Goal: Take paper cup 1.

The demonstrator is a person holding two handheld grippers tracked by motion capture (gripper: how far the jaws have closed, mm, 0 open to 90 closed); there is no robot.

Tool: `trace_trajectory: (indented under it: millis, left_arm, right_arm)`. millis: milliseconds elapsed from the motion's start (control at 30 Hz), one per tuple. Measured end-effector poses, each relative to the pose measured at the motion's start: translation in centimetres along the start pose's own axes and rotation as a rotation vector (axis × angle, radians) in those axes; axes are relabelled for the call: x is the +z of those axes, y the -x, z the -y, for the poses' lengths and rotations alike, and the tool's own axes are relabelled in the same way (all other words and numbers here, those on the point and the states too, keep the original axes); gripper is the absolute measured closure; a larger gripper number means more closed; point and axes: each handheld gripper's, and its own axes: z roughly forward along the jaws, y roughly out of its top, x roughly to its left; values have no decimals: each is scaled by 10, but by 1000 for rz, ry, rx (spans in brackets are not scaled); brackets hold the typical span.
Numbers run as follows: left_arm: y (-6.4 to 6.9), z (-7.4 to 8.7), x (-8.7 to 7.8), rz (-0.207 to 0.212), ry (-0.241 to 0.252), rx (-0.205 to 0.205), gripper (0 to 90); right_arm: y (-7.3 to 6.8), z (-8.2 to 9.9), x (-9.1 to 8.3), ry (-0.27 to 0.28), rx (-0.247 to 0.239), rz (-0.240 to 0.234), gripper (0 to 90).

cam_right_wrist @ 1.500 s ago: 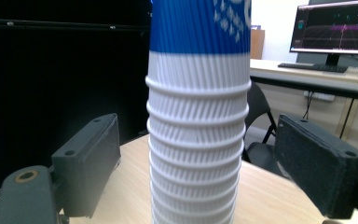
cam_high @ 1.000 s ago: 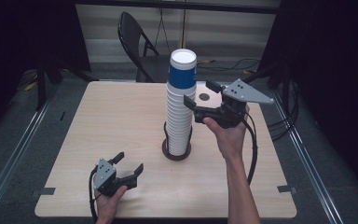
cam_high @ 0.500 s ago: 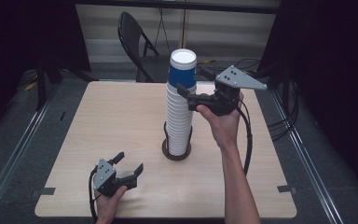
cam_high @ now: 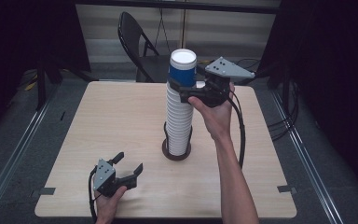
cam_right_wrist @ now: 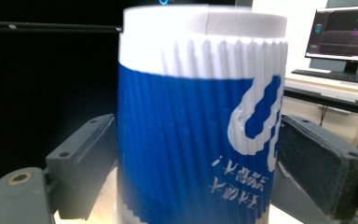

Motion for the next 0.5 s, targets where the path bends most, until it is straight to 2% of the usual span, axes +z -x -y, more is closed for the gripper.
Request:
trace_trajectory:
  millis: [400,500]
  left_arm:
    - [0,0,0,5,0,4,166]
    - [0,0,0,4,2,4,166]
  right_arm:
    - [1,7,12,-36,26,7,133]
    - [-1,7,14,-29,19,1,173]
